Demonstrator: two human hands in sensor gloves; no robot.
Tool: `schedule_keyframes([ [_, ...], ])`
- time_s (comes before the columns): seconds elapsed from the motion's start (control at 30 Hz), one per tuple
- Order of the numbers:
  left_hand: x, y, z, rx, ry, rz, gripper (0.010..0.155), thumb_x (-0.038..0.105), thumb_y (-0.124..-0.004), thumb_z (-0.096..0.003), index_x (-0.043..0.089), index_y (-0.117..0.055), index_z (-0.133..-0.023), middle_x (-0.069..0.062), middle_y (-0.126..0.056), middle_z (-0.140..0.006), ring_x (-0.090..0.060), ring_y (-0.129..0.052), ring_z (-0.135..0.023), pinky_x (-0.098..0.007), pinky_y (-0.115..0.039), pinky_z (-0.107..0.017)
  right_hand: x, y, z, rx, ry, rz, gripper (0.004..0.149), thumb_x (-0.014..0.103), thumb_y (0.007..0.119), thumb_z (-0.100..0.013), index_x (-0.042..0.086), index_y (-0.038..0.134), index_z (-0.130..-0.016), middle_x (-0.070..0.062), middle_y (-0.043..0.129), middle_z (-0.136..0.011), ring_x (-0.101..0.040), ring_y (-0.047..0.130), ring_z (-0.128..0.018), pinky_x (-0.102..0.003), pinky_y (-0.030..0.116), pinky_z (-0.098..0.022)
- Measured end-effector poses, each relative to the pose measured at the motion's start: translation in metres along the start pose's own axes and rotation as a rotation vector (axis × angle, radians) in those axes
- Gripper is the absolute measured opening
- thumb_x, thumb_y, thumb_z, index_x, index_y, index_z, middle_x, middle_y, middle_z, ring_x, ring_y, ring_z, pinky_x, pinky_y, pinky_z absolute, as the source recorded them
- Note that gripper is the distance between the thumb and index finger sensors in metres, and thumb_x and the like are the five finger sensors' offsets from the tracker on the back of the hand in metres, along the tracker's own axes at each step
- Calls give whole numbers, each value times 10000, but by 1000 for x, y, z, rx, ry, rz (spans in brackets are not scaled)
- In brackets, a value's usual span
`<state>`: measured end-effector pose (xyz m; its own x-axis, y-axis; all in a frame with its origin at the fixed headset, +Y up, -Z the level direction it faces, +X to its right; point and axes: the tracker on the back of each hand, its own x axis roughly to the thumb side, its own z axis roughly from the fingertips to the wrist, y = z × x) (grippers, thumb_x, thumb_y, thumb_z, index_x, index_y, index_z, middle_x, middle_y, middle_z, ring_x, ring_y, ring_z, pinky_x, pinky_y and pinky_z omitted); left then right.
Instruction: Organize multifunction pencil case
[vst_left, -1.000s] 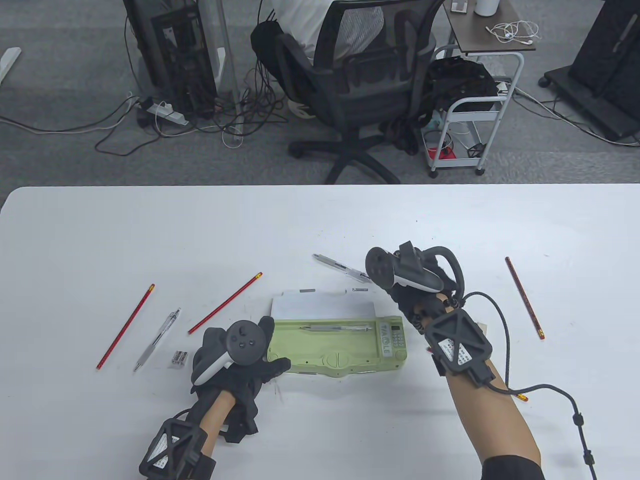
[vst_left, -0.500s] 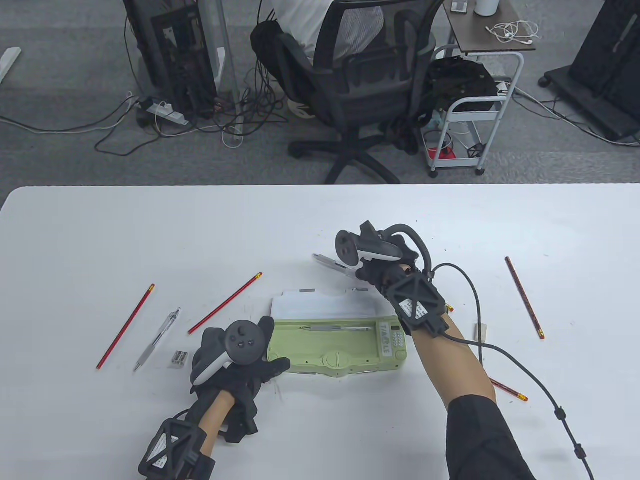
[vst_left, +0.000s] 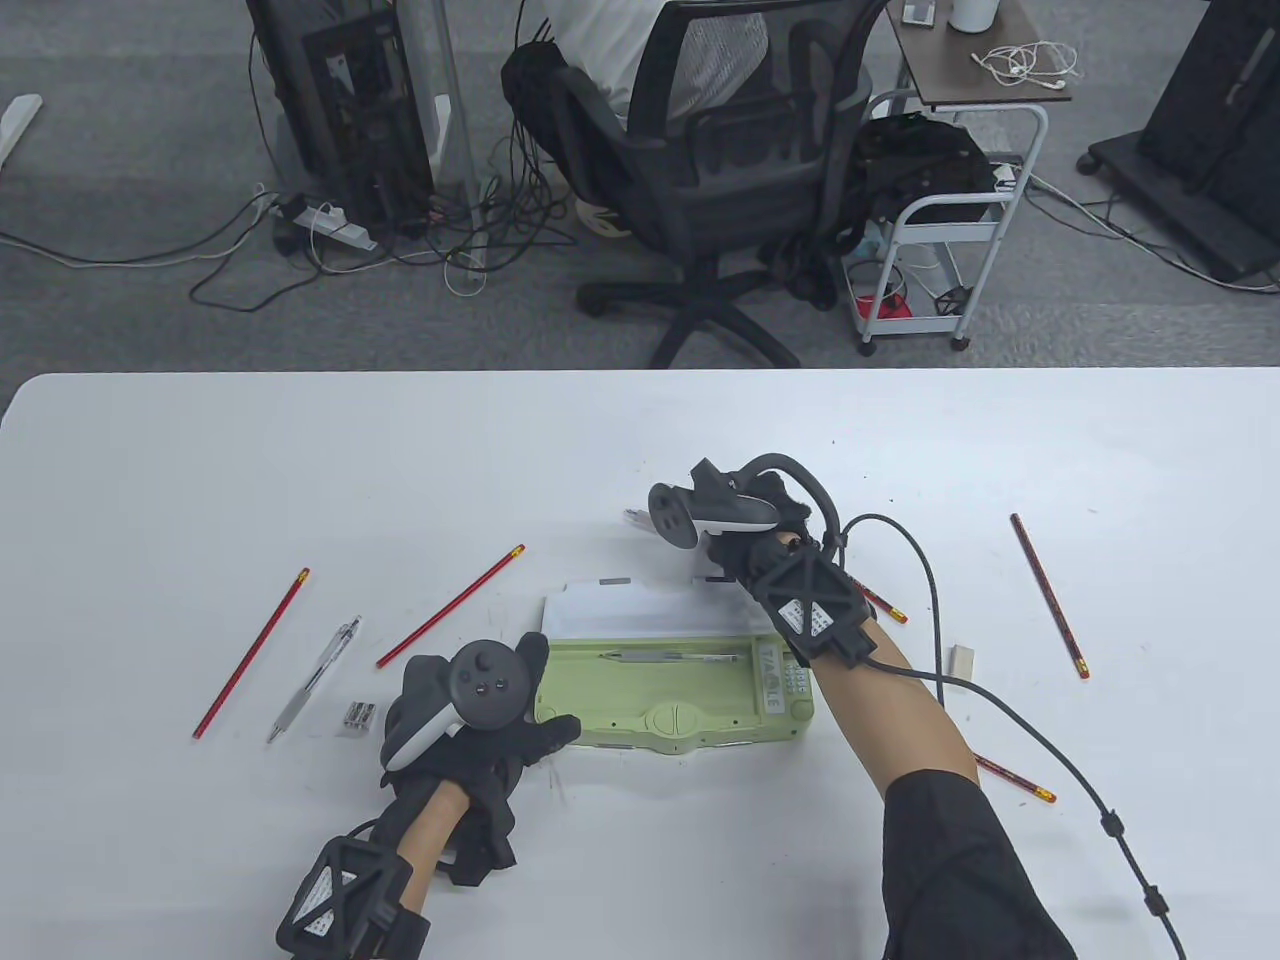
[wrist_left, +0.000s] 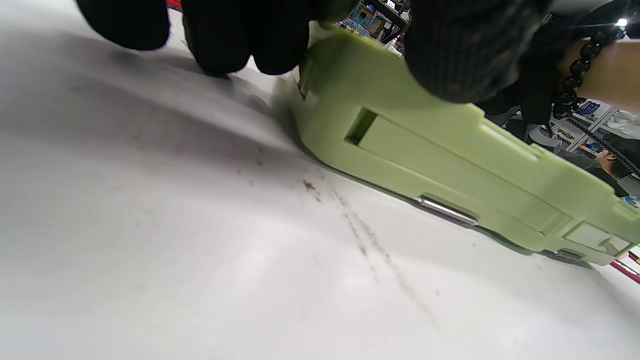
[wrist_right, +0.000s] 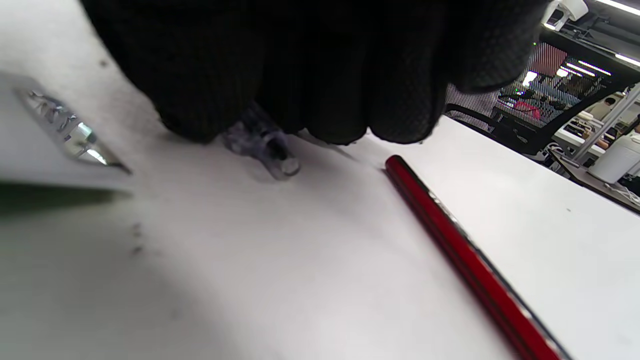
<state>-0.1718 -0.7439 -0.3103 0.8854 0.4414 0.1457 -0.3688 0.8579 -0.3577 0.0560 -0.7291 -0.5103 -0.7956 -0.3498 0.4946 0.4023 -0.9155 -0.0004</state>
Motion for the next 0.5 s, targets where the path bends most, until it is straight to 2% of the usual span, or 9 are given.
schedule_keyframes([
  [0.5, 0, 0, 0, 1, 0, 6, 918, 499, -788, -492, 71, -329, -1162, -244, -598, -1193, -496, -661, -1057, -728, -585, -666, -2, 2, 0, 51, -7, -32, 466, 389, 822, -433, 121, 837, -814, -142, 895, -801, -396, 915, -706, -596, 770, -609],
])
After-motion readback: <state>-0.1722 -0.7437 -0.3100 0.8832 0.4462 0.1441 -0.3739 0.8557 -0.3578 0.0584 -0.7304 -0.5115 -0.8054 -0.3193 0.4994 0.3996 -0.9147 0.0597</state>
